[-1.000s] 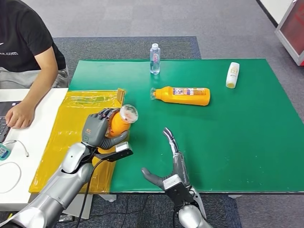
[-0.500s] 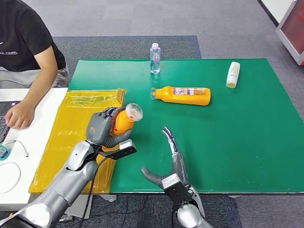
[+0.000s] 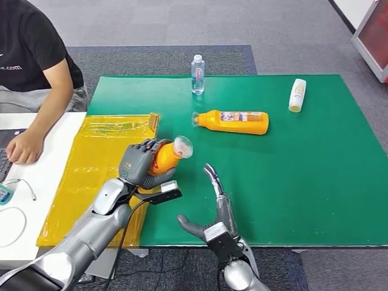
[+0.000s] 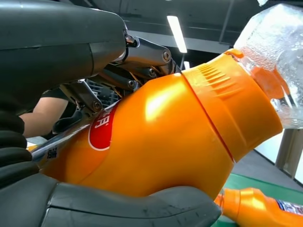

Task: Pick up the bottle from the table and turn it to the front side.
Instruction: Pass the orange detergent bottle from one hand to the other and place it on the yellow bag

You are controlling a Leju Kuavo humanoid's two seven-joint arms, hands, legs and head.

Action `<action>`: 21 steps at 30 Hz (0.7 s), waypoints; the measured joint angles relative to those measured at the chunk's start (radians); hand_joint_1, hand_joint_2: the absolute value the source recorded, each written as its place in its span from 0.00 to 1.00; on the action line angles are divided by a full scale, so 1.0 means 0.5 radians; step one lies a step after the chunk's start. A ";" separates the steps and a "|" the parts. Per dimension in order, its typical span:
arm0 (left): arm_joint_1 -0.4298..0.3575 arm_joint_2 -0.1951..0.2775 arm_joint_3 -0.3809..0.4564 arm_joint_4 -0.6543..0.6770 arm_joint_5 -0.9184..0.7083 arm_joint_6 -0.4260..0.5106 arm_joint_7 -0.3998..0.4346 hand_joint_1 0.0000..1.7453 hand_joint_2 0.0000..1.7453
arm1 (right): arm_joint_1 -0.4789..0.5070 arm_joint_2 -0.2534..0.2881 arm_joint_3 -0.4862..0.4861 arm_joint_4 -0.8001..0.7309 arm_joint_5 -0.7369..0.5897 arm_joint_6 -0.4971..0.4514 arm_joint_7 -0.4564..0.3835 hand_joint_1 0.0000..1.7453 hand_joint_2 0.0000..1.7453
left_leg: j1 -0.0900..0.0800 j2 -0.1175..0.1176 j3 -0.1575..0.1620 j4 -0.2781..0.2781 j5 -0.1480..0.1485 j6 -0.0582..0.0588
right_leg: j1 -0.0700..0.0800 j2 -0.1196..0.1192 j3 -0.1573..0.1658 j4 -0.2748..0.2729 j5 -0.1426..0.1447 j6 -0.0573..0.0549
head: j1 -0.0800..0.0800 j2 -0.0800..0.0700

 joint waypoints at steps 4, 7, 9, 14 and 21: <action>-0.041 -0.035 -0.025 0.106 -0.017 0.038 -0.005 0.78 1.00 | -0.021 0.002 0.019 0.026 -0.009 -0.003 -0.010 0.00 1.00 | 0.000 0.000 0.000 0.000 0.000 0.000 | 0.000 0.000 0.000 0.000 0.000 0.000 | 0.000 0.000; -0.053 -0.056 -0.034 0.164 -0.028 0.085 0.000 0.14 1.00 | -0.024 0.003 0.029 0.040 -0.022 -0.011 -0.013 0.00 1.00 | 0.000 0.000 0.000 0.000 0.000 0.000 | 0.000 0.000 0.000 0.000 0.000 0.000 | 0.000 0.000; -0.049 -0.066 -0.038 0.193 -0.039 0.109 0.010 0.00 0.75 | -0.025 0.003 0.032 0.047 -0.029 -0.015 -0.013 0.00 1.00 | 0.000 0.000 -0.001 0.000 0.000 0.000 | 0.000 0.000 -0.001 0.000 0.000 0.000 | 0.000 0.000; -0.033 -0.070 -0.043 0.247 -0.049 0.126 0.042 0.00 0.00 | -0.025 0.003 0.034 0.059 -0.035 -0.023 -0.013 0.00 1.00 | 0.000 -0.001 -0.007 0.000 0.001 0.001 | 0.000 -0.002 -0.006 0.000 -0.001 0.001 | 0.000 0.000; -0.026 -0.070 -0.049 0.262 -0.169 0.256 0.067 0.00 0.00 | -0.031 0.003 0.046 0.064 -0.035 -0.039 -0.013 0.00 1.00 | 0.000 -0.001 -0.009 0.000 0.001 0.002 | 0.000 -0.003 -0.007 0.000 -0.001 0.002 | 0.000 0.000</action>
